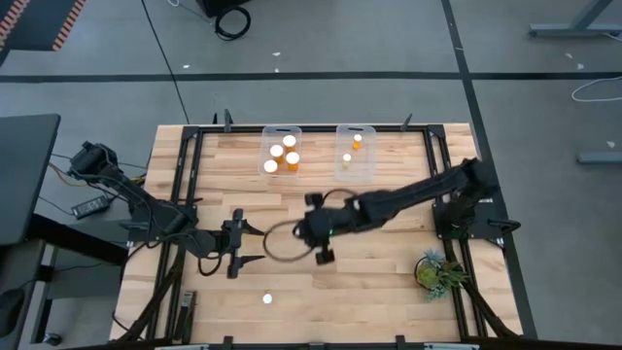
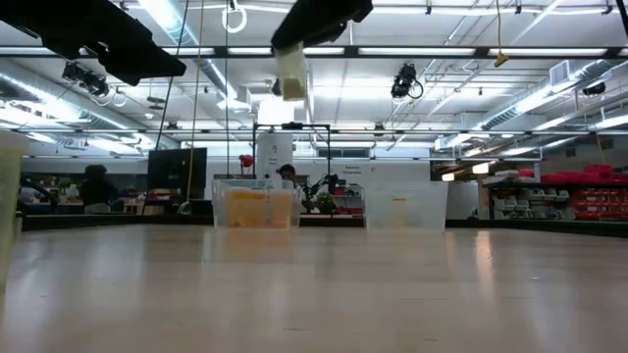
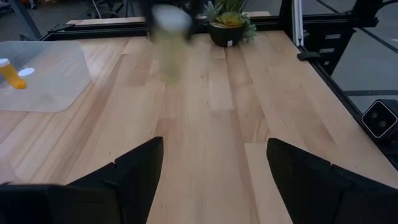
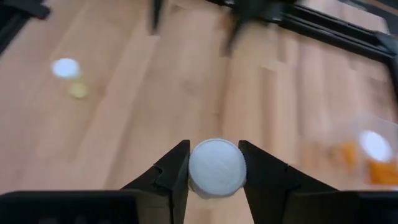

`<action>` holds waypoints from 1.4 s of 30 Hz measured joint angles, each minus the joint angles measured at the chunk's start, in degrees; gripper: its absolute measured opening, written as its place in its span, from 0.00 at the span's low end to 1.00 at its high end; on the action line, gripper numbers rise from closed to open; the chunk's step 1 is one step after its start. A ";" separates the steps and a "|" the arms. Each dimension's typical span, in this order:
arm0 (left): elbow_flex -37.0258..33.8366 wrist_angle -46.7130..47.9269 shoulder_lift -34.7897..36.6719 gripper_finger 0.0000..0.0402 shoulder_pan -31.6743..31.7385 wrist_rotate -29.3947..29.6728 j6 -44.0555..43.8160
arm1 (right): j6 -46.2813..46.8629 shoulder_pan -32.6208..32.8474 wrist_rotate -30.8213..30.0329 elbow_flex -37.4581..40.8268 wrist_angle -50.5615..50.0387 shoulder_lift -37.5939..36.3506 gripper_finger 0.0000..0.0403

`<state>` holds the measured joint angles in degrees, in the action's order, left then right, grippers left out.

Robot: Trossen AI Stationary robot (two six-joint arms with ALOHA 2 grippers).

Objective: Pick and place medicine bottles into bin by pill shape (circle, oval)
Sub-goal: Put the small yellow pill bottle into the right transparent bin

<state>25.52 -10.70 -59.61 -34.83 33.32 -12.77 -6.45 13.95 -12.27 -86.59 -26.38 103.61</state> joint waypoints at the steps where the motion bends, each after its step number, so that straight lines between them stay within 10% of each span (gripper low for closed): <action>1: 0.00 0.00 0.01 0.73 0.00 0.01 -0.01 | -0.19 -0.93 0.00 0.00 -0.93 -0.98 0.34; 20: 0.00 0.00 0.00 0.73 0.00 0.02 0.01 | -4.68 -21.50 0.52 1.27 -13.46 -14.36 0.34; 42: 0.02 0.01 0.00 0.73 -0.01 0.02 -0.01 | -5.47 -44.77 8.92 34.53 11.02 -25.31 0.34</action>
<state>25.54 -10.69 -59.61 -34.83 33.34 -12.78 -11.92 -30.82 -3.35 -52.06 -15.35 78.29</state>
